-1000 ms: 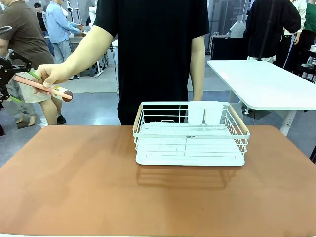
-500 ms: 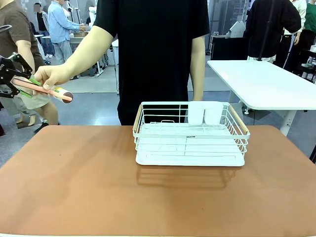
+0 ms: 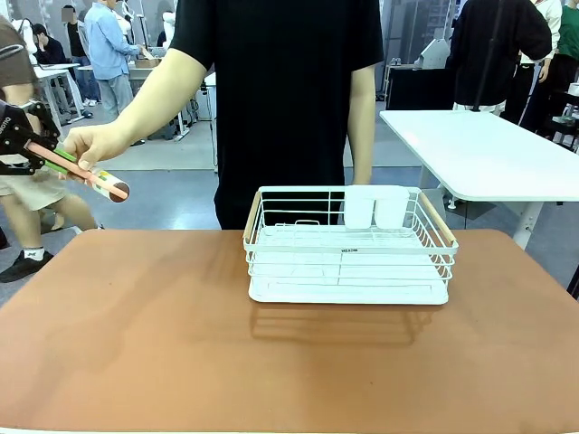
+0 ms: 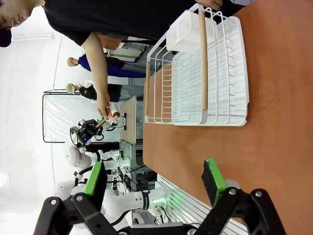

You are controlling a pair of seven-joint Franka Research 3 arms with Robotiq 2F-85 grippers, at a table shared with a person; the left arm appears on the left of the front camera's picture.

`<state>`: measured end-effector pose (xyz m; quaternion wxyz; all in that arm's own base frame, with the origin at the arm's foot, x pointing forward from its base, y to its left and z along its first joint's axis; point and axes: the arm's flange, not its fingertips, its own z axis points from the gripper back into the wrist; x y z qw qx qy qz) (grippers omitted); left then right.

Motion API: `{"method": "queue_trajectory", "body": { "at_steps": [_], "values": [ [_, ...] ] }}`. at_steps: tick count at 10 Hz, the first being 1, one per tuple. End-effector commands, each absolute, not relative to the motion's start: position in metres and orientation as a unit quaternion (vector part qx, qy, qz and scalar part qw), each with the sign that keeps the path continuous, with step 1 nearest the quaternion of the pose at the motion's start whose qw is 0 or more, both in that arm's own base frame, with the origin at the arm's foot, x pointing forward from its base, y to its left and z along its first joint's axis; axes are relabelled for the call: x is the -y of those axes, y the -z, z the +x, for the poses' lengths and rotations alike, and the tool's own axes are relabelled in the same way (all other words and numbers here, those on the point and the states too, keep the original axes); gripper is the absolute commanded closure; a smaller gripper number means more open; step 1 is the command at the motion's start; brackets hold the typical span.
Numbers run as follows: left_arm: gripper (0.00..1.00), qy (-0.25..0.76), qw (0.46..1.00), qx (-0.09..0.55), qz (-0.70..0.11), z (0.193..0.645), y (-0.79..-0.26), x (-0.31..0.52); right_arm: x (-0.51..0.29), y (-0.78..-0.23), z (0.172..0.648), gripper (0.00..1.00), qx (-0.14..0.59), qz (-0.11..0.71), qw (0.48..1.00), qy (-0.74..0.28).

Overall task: Clean the table.
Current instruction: Pick up the Lint Roller when the human hands it over.

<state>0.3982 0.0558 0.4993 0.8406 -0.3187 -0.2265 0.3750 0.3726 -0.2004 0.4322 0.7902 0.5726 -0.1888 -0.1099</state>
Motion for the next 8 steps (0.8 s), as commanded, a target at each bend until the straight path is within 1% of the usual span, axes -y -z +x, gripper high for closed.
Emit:
{"method": "queue_trajectory", "body": {
  "at_steps": [1,2,3,4,8],
  "values": [
    [0.99,-0.367,0.835,0.243,-0.330,0.4013,-0.4961,-0.0589,0.1995,-0.4348,0.3726,0.00,0.190,0.576,0.788,0.108],
    [0.99,-0.365,0.835,0.244,-0.330,0.4009,-0.4965,-0.0589,0.1995,-0.4348,0.3726,0.00,0.190,0.576,0.788,0.108],
    [0.95,-0.349,0.838,0.244,-0.341,0.3992,-0.4978,-0.0606,0.1995,-0.4348,0.3726,0.00,0.190,0.576,0.788,0.108],
    [0.95,-0.375,0.840,0.227,-0.320,0.3982,-0.4992,-0.0563,0.1995,-0.4348,0.3726,0.00,0.190,0.576,0.788,0.108],
    [0.95,-0.375,0.840,0.227,-0.320,0.3982,-0.4992,-0.0563,0.1995,-0.4348,0.3726,0.00,0.190,0.576,0.788,0.108]
  ]
}}
